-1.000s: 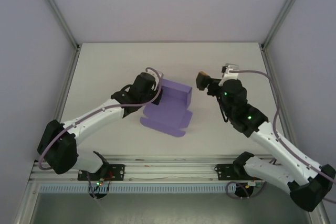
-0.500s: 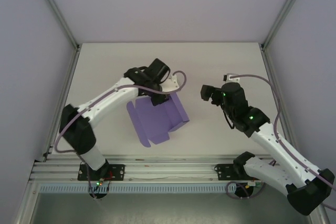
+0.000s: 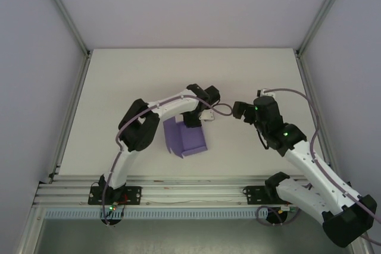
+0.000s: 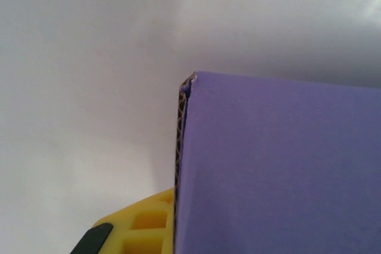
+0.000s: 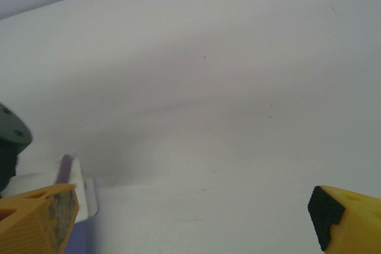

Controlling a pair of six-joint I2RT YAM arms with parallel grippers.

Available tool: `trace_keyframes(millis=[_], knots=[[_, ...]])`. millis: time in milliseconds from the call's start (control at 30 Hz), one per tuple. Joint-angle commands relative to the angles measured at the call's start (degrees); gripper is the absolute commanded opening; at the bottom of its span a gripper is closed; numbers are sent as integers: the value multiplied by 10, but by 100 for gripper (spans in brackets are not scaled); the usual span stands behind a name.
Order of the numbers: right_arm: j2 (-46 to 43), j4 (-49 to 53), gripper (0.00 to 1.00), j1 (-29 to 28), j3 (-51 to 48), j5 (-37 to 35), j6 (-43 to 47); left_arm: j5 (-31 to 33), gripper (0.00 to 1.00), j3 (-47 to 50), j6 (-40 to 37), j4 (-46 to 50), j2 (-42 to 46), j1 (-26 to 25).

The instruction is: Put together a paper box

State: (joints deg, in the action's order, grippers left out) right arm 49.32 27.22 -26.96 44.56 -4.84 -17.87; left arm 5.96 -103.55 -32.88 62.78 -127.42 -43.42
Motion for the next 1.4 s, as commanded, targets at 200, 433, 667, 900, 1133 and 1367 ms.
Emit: trace_keyframes(millis=[200,433,667,900,1133,1367], knots=[[-22,-2,100,37,-14,28,-17,64,0,-5,-20,-92,-107,-31],[-24,-3,100,45,-15,33,-21,83,0,33,-29,-172,-128,-37],[-31,-2,100,45,-17,44,-28,70,3,46,-22,-198,-133,-40],[-48,0,100,45,-18,56,-27,82,23,61,-25,-193,-89,-39],[-46,-1,100,45,-18,85,-21,71,55,62,-53,-185,9,-39],[-51,-1,100,46,-9,105,-11,58,73,55,-66,-146,75,-39]])
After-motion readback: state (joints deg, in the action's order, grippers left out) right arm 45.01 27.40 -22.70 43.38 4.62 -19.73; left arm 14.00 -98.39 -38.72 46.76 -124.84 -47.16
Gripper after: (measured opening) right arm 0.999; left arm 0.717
